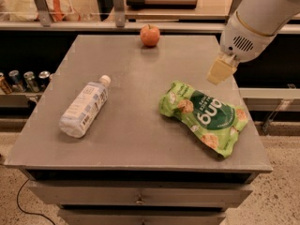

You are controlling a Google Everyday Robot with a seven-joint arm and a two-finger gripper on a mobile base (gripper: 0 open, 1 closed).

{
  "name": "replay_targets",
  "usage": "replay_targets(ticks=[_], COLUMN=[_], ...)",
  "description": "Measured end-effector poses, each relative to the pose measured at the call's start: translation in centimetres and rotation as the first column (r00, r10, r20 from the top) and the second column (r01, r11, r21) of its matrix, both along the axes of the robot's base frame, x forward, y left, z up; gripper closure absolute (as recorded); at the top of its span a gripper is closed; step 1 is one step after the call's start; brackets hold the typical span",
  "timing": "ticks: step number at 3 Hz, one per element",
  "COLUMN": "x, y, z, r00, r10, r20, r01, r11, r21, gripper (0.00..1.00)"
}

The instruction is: Move green rice chip bag near apple

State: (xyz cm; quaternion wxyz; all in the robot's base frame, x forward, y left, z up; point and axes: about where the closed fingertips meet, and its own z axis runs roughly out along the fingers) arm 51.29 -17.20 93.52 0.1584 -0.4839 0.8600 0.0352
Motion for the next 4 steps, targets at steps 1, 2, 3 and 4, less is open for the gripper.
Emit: replay_targets(ticks=[1, 2, 3, 4], x=[-0.1, -0.1, -0.2, -0.4], y=[0.9, 1.6, 2.7, 3.8], z=[-0.5, -0.9, -1.9, -4.0], r00=[0.9993, 0.9977, 0.9943, 0.9897], r10=[0.033, 0.059, 0.093, 0.121], r20=[-0.020, -0.033, -0.051, -0.076], r01=[-0.032, -0.059, -0.092, -0.120], r11=[0.999, 0.998, 0.995, 0.992], r21=[0.016, 0.023, 0.029, 0.026], gripper=[0.36, 0.13, 0.00, 0.00])
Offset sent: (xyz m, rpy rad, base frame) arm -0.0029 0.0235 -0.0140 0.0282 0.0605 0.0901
